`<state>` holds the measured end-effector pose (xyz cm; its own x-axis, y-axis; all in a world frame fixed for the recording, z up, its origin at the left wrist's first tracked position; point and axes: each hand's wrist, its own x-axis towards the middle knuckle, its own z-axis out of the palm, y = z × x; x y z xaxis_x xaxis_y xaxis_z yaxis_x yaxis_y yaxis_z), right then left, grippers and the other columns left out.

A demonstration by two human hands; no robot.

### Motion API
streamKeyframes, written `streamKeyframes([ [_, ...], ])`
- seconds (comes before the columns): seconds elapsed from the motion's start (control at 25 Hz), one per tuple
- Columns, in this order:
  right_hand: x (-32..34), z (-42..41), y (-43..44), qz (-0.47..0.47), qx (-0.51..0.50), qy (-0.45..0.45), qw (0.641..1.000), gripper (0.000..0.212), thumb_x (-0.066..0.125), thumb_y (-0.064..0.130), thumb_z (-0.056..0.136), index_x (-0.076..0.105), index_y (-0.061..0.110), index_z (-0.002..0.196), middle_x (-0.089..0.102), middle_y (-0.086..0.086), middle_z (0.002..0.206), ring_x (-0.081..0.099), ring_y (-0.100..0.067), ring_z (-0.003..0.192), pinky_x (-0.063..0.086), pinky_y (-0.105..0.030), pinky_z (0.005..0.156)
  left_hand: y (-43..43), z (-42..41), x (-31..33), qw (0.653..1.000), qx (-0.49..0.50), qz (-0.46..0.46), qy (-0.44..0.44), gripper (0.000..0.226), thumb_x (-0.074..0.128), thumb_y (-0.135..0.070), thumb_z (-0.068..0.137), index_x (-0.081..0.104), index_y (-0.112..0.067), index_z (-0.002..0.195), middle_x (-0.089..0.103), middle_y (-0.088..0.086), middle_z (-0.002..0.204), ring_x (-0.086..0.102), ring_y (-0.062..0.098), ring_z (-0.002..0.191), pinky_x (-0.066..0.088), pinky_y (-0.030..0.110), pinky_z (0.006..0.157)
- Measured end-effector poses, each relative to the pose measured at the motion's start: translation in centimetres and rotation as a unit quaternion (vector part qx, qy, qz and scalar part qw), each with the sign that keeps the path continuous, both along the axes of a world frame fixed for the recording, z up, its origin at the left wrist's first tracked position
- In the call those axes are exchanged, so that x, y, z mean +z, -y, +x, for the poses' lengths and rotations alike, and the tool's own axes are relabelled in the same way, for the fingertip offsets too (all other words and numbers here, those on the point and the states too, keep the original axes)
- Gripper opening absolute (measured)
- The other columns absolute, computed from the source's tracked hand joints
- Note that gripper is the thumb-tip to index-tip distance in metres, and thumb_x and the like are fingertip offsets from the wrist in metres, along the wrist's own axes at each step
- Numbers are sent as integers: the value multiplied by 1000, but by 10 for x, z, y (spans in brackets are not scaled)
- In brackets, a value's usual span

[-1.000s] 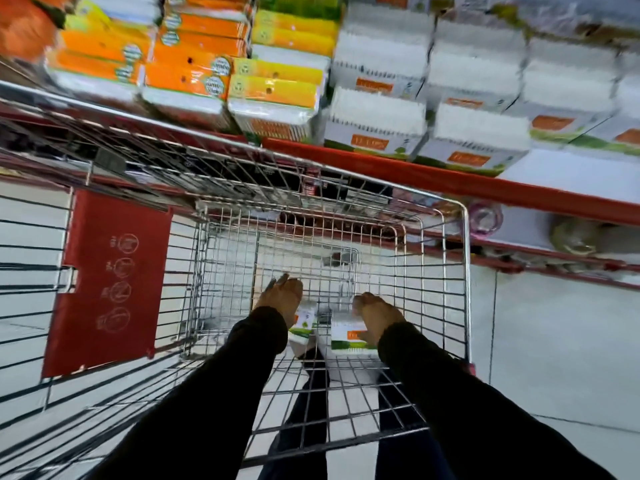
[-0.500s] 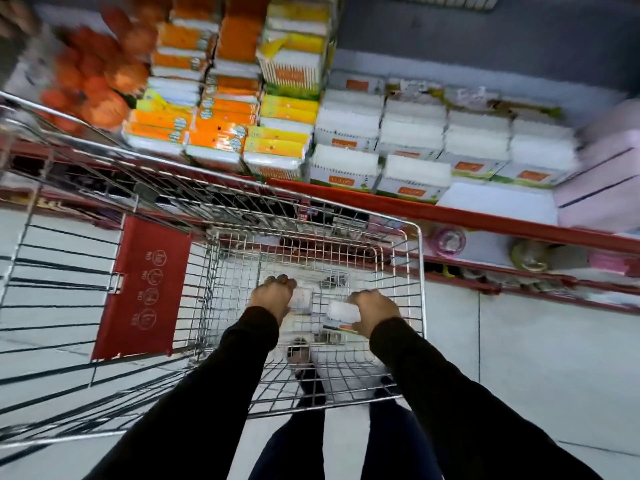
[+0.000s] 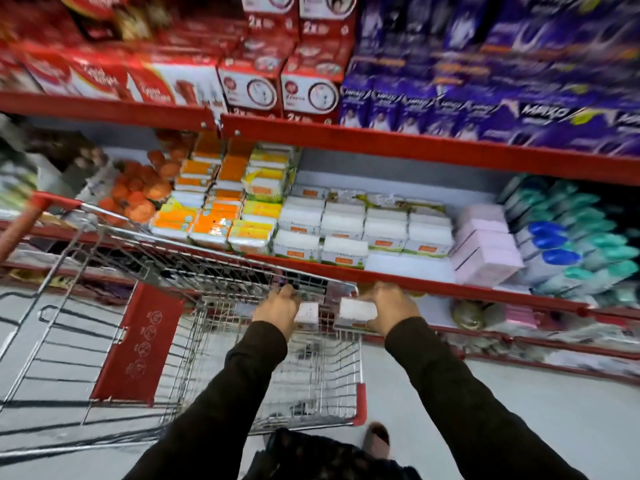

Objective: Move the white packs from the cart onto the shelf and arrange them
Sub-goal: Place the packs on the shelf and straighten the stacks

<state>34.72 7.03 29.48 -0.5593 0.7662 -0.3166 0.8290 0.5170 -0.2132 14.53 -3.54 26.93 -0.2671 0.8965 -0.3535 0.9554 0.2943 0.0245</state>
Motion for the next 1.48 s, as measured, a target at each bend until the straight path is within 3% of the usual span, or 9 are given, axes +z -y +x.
streamKeyframes([
  [0.24, 42, 68, -65, 81, -45, 27, 995, 50, 75, 16, 78, 66, 27, 127, 61, -2, 126, 58, -24, 119, 52, -34, 98, -67, 62, 45, 994, -45, 87, 37, 52, 67, -23, 89, 51, -24, 139, 42, 4, 144, 49, 29, 126, 51, 42, 101],
  [0.48, 59, 100, -124, 141, -76, 43, 986, 43, 71, 12, 81, 68, 25, 122, 61, -6, 121, 61, -27, 113, 57, -36, 90, -139, 109, 60, 987, -63, 138, 48, 57, 69, -16, 88, 49, -23, 141, 43, 1, 139, 50, 23, 127, 51, 37, 102],
  [0.84, 19, 102, -175, 121, -73, 75, 987, 38, 66, 0, 85, 70, 18, 118, 64, -7, 115, 65, -27, 109, 58, -39, 89, -198, 131, 37, 992, -59, 110, -1, 48, 47, 6, 90, 54, -11, 134, 46, 11, 134, 54, 30, 120, 55, 41, 94],
  [1.12, -4, 87, -181, 109, -51, 69, 990, 40, 60, -8, 85, 70, 15, 116, 64, -8, 113, 65, -29, 105, 58, -42, 87, -209, 129, 17, 995, -58, 73, -29, 42, 49, 7, 92, 54, -5, 132, 47, 15, 134, 57, 31, 115, 56, 40, 94],
  [1.32, -10, 79, -173, 86, -54, 78, 992, 42, 65, -3, 86, 65, 14, 124, 60, -8, 119, 63, -27, 110, 57, -40, 88, -213, 129, 4, 997, -54, 62, -9, 42, 47, 3, 94, 51, -7, 135, 43, 14, 138, 56, 32, 117, 55, 41, 94],
  [1.48, -14, 87, -167, 76, -45, 17, 996, 55, 72, 11, 86, 53, 18, 137, 54, -7, 134, 52, -27, 126, 50, -40, 99, -210, 120, -4, 996, -59, 65, 14, 53, 54, -6, 95, 41, -15, 145, 40, 10, 147, 52, 30, 126, 52, 39, 101],
])
